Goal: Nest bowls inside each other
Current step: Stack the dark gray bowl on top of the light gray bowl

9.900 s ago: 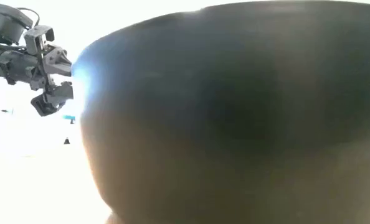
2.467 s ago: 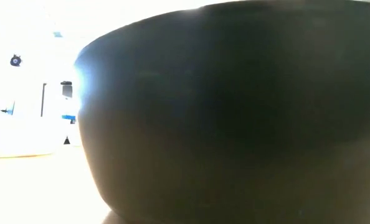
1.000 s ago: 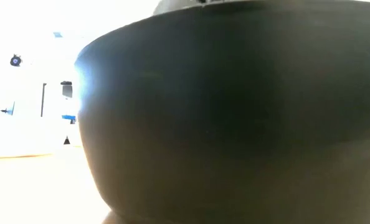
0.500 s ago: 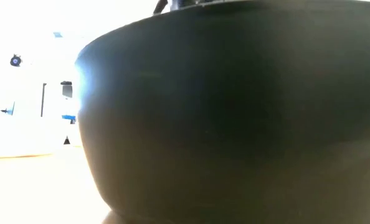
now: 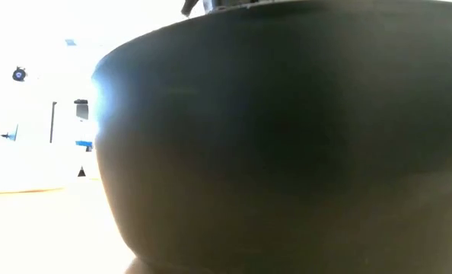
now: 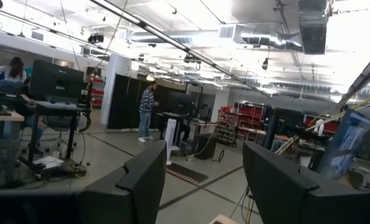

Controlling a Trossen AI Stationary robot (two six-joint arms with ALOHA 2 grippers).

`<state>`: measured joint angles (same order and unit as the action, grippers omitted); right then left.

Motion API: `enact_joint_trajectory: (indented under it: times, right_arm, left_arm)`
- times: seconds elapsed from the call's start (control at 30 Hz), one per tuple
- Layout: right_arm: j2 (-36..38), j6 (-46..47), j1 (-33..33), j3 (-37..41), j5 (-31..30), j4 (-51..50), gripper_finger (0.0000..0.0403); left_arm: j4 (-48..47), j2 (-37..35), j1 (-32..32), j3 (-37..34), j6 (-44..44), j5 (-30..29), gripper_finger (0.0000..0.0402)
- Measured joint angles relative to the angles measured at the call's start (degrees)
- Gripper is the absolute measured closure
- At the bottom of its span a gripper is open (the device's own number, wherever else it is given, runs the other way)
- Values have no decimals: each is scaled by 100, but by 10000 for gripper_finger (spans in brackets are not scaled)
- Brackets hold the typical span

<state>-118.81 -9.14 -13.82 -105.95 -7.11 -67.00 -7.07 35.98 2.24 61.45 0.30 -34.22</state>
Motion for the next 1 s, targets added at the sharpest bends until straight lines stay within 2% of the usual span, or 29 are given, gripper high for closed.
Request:
enact_joint_trajectory:
  times: [0.37,0.7,1.0]
  right_arm:
    - [-338,19,-16,24,164,34,394]
    - [-474,423,-14,33,453,37,393]
    - [-426,471,-7,-170,596,126,343]
  left_arm:
    - [3,-2,0,-4,6,0,206]
    - [2,-96,-4,-9,8,-4,206]
    - [0,-158,-2,-9,9,-7,206]
